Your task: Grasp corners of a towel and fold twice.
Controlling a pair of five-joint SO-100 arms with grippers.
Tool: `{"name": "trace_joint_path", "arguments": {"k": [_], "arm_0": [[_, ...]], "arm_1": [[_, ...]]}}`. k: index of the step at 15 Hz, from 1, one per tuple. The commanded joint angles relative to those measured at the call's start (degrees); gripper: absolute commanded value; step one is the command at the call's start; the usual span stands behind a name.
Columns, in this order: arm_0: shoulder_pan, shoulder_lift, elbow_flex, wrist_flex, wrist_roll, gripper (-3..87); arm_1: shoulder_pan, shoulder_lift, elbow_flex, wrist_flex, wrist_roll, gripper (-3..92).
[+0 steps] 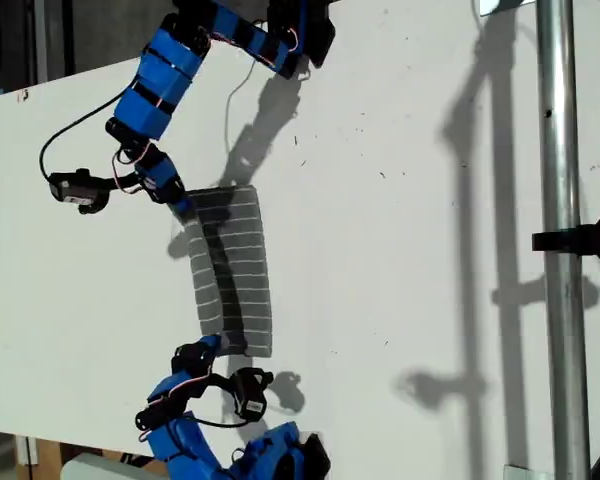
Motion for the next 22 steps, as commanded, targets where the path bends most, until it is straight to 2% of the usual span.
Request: {"name": "trace_joint_path", "arguments": {"k": [1, 4, 7, 10, 13, 15, 16, 17, 18, 20, 22], "arm_0": [[3.25, 0.44, 1.93, 0.09, -3.60, -2.6], [8.88, 0.53, 10.63, -4.13, -9.76, -2.6], [11.60, 0.44, 16.52, -7.47, -13.54, -2.6], [9.05, -3.25, 21.88, -13.45, -13.45, -2.6], [4.66, -11.25, 21.27, -16.52, -11.43, -2.6], [1.93, -11.60, 19.42, -15.38, -10.02, -2.0], [0.35, -11.07, 18.28, -13.01, -9.93, 2.1], [-0.53, -9.93, 16.70, -8.96, -10.02, 10.6], [-0.88, -8.26, 15.21, -3.60, -10.81, 15.3], [0.09, 1.05, 17.05, 1.85, -12.92, 23.5], [1.14, 16.87, 22.68, 4.75, -15.47, 21.6]], "arm_1": [[-3.43, 6.68, 9.93, -0.35, 4.13, -0.2], [-11.07, 4.57, 19.69, -3.69, 11.87, -0.2], [-13.97, -1.23, 21.53, -7.56, 15.82, -0.2], [-11.78, -7.03, 21.36, -11.69, 16.00, -0.2], [-8.00, -10.28, 20.48, -12.83, 14.15, -0.2], [-5.27, -10.63, 20.21, -13.36, 13.27, -0.2], [-4.04, -10.37, 19.51, -11.87, 13.27, -0.2], [-3.60, -8.79, 19.16, -9.32, 13.27, 9.6], [-3.43, -6.42, 19.16, -6.33, 13.62, 21.2], [-3.34, -0.70, 20.30, -1.14, 13.89, 27.5], [-2.02, 6.24, 23.38, 2.99, 16.26, 31.2]]}}
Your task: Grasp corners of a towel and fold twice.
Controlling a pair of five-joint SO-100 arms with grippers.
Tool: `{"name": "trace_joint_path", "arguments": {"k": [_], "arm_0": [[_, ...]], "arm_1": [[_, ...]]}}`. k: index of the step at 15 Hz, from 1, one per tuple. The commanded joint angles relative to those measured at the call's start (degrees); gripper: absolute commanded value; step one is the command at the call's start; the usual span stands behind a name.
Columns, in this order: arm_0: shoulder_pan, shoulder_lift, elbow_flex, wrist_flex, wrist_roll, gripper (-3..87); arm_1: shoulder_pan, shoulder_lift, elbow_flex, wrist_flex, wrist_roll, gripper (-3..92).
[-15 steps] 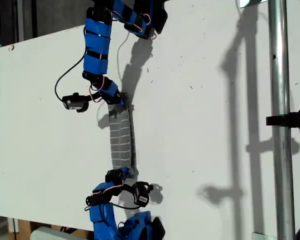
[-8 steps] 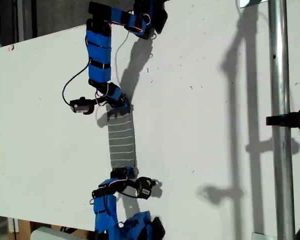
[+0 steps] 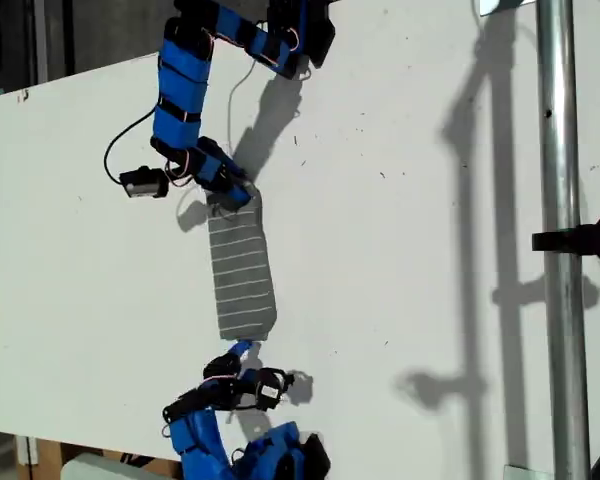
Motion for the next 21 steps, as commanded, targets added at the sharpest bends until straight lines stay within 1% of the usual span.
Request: {"name": "trace_joint_path", "arguments": {"k": [1, 2, 3, 4, 5, 6, 7, 8, 9, 10, 11, 12, 14, 16, 17, 18, 19, 21], "arm_0": [[2.29, 20.04, 4.04, 3.87, -3.69, 20.0], [4.39, 29.09, 6.42, 5.71, -5.71, 18.3], [7.21, 37.88, 9.58, 7.12, -8.44, 15.2], [10.37, 48.25, 14.06, 8.17, -11.25, 11.4], [14.24, 58.36, 18.28, 8.26, -14.24, 7.6], [18.11, 66.62, 22.59, 7.03, -16.87, 5.1], [22.15, 74.53, 27.95, 3.78, -16.44, 0.0], [26.19, 84.64, 34.45, 1.49, -16.87, -2.4], [28.83, 84.20, 37.44, 0.18, -17.58, -2.4], [30.41, 84.20, 41.66, -0.53, -18.63, -2.5], [30.85, 84.20, 46.05, -0.44, -20.65, -2.5], [30.67, 84.20, 50.27, -0.88, -20.74, -2.6], [29.97, 84.02, 51.24, -1.05, -16.96, -2.6], [31.20, 84.02, 51.24, -0.97, -16.79, -2.6], [31.11, 84.02, 51.24, -0.88, -16.35, -2.6], [30.85, 84.02, 51.24, -0.88, -16.44, -2.6], [30.41, 84.02, 51.24, -0.88, -16.44, -2.6], [30.41, 84.02, 51.24, -0.88, -16.17, -2.6]], "arm_1": [[2.20, 12.04, 2.72, 5.54, 2.55, 34.2], [2.81, 17.93, 5.80, 8.17, 4.75, 40.0], [2.90, 26.37, 10.55, 10.37, 8.61, 41.3], [2.37, 37.44, 16.88, 12.04, 13.89, 39.8], [0.62, 49.75, 23.99, 13.80, 19.86, 36.0], [-3.25, 62.23, 30.41, 16.17, 27.60, 31.8], [-8.35, 73.21, 36.21, 19.16, 36.30, 28.4], [-14.85, 80.86, 40.25, 22.50, 44.74, 28.0], [-20.83, 82.97, 41.57, 23.47, 50.19, 27.4], [-24.70, 80.42, 41.04, 24.43, 53.96, 29.1], [-26.02, 77.78, 40.34, 24.96, 55.37, 32.4], [-25.22, 77.43, 40.17, 25.31, 55.02, 36.8], [-22.68, 77.08, 40.08, 25.14, 52.91, 42.8], [-19.16, 74.27, 40.61, 22.32, 47.46, 45.1], [-16.08, 72.86, 41.40, 20.30, 43.33, 45.2], [-11.34, 71.10, 41.13, 17.31, 35.86, 45.3], [-3.78, 67.76, 39.38, 13.97, 26.19, 45.4], [4.83, 58.89, 35.24, 3.87, 9.49, 46.4]]}}
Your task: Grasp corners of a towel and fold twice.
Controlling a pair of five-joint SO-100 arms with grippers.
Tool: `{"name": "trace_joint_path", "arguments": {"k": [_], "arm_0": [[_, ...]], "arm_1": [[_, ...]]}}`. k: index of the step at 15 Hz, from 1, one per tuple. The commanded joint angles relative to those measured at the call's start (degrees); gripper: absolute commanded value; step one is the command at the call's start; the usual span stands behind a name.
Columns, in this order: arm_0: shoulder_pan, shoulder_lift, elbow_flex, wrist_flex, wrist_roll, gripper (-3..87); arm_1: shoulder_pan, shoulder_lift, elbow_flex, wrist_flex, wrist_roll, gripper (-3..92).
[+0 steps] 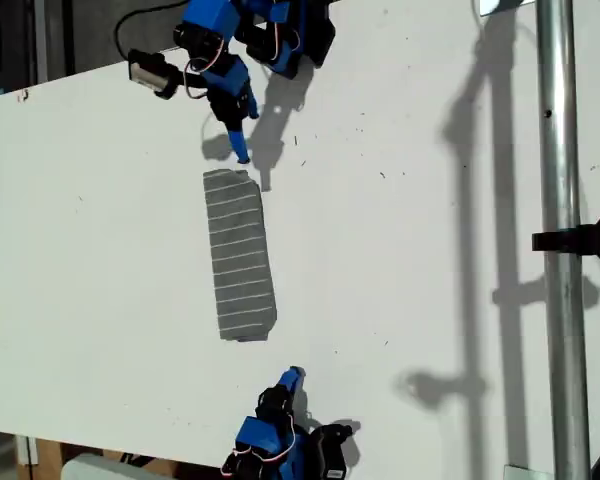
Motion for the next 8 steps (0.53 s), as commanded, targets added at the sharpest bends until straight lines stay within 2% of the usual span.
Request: {"name": "trace_joint_path", "arguments": {"k": [1, 3, 5, 8], "arm_0": [[-0.09, 0.09, 0.35, -0.79, 0.62, -2.6], [-0.09, 0.09, 0.35, -0.79, 0.70, -2.6], [-0.18, 0.09, 0.35, -0.79, 0.88, -2.6], [-0.26, 0.09, 0.35, -0.79, 1.05, -2.6]], "arm_1": [[8.88, -10.55, -4.83, -13.10, -16.61, 47.0], [11.25, -22.15, -5.45, -26.10, -23.20, 45.8], [10.90, -34.98, -7.21, -38.32, -24.35, 44.2], [8.26, -51.86, -19.78, -40.78, -23.64, 44.2]]}}
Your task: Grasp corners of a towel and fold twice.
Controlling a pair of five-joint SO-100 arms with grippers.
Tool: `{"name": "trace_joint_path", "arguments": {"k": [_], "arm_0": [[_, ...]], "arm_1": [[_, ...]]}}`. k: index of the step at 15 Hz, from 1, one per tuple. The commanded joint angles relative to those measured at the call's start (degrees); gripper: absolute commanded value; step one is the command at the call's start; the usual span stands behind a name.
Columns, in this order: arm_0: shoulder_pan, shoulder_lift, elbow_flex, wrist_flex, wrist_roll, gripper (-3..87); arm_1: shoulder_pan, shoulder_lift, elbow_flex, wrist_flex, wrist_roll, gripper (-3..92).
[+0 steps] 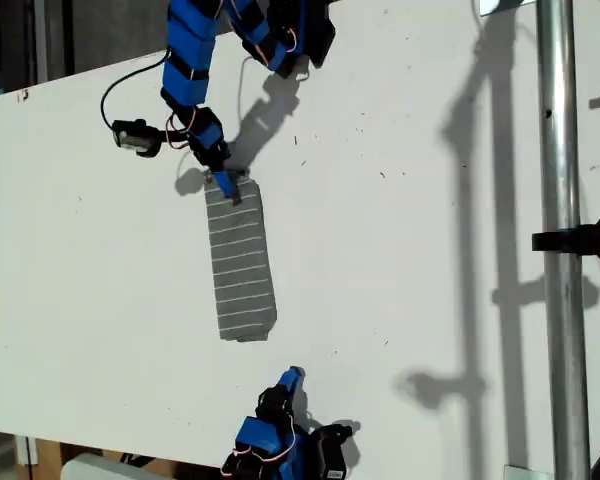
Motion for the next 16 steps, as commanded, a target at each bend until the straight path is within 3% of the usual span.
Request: {"name": "trace_joint_path", "arguments": {"k": [1, 5, 6, 7, 9, 12, 14, 16], "arm_0": [[-0.26, 0.09, 0.35, -0.79, 0.35, -2.6], [-0.26, 0.09, 0.35, -0.79, 0.70, -2.6], [-0.18, 0.09, 0.35, -0.79, 0.88, -2.6], [-0.09, 0.09, 0.35, -0.79, 0.97, -2.6], [-0.18, 0.09, 0.35, -0.79, 1.14, -2.6], [-0.09, 0.09, 0.35, -0.79, 1.41, -2.6], [0.00, 0.09, 0.35, -0.79, 1.49, -2.6], [0.09, 0.09, 0.35, -0.79, 1.49, -2.6]], "arm_1": [[-3.34, -8.96, -12.74, -1.85, 0.88, 44.1], [-9.49, -22.50, -28.12, -2.29, 3.87, 40.0], [-10.46, -23.82, -29.62, -2.37, 3.87, 36.0], [-10.81, -23.99, -29.71, -2.29, 4.66, 21.5], [-11.34, -23.91, -29.53, -0.18, 4.75, 9.9], [-13.80, -21.27, -26.28, 2.02, 4.92, 4.7], [-14.94, -14.94, -21.45, 7.91, 10.55, 0.9], [-17.31, -0.35, -16.44, 24.08, 18.02, -0.2]]}}
